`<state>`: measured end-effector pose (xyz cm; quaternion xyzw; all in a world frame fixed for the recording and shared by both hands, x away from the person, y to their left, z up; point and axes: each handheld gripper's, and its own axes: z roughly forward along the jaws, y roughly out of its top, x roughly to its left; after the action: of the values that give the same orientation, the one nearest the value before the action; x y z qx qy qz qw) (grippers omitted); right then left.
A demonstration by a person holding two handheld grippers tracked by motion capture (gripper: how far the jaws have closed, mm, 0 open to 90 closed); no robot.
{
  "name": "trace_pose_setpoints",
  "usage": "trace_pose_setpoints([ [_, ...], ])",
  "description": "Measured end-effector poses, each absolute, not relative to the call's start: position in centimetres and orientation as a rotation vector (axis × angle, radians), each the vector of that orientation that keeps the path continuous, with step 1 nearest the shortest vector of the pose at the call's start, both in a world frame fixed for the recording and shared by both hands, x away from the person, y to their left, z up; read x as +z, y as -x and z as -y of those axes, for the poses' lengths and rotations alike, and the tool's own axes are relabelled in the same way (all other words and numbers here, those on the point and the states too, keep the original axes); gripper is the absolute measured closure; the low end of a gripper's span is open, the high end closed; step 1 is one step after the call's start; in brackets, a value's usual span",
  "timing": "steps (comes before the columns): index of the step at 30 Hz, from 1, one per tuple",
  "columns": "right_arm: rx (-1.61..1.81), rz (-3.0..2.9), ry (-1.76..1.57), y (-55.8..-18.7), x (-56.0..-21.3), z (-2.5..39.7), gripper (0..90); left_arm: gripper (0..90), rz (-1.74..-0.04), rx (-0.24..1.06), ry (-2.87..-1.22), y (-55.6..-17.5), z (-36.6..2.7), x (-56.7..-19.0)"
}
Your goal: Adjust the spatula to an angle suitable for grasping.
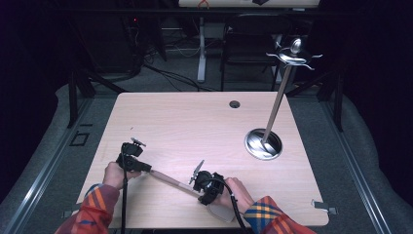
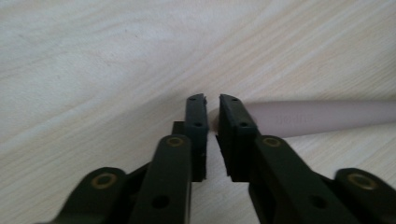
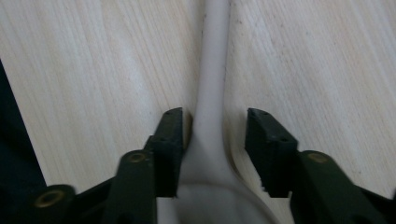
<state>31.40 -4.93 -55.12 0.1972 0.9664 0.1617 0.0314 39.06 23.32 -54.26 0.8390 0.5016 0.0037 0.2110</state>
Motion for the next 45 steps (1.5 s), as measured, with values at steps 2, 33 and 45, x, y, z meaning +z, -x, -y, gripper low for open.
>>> trace_pose_setpoints([
  [2, 0.488, -2.974, -0.588, -31.4, -55.0, 4.6, 67.2, 61.9, -1.414, 0.032, -2.302, -39.2, -23.8, -53.9],
  [33, 0.575, -2.820, -0.767, -32.8, -52.4, 10.5, 75.8, 15.5, -1.450, 0.096, -2.225, -38.1, -26.5, -52.7],
  [45, 0.521, -2.757, -0.920, -33.5, -51.9, 17.7, 75.8, 14.6, -1.428, 0.075, -2.246, -37.8, -26.1, -52.8],
])
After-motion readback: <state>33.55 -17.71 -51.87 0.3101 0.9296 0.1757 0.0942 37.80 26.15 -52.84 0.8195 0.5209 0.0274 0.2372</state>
